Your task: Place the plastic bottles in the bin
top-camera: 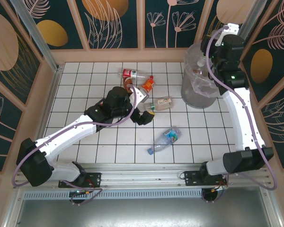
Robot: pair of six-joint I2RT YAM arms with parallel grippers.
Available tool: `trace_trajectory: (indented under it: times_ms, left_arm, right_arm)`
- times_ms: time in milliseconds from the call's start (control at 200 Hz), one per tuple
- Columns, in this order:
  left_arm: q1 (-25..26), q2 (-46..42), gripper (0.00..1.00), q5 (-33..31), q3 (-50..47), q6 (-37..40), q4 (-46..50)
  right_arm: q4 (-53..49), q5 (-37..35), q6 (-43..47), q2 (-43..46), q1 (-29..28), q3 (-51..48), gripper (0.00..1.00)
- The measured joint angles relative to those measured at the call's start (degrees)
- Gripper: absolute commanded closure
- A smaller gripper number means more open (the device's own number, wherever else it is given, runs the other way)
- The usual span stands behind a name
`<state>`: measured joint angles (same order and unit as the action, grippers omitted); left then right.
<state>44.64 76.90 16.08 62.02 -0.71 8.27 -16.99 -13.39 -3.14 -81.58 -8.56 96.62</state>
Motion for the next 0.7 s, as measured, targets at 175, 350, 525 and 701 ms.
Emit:
trace_trajectory:
  times_ms: [175, 350, 525, 701]
  left_arm:
    - [0.00, 0.02, 0.01, -0.13, 0.00, -0.46, -0.37]
    - [0.00, 0.28, 0.01, -0.11, 0.02, -1.05, -0.37]
    - [0.00, 0.98, 0.01, 0.04, 0.37, -1.99, -0.31]
    - [0.00, 1.70, 0.01, 0.13, 1.07, -2.38, -0.15]
  right_arm:
    - [0.61, -4.81, 2.32, -3.58, 0.96, -0.07, 0.50]
    - [3.52, -6.73, 2.80, -5.99, 3.82, -1.57, 0.50]
    - [6.32, -6.43, 2.71, -7.89, 7.52, -3.87, 0.50]
    - [7.28, -6.27, 4.42, -12.04, 8.20, -4.02, 0.48]
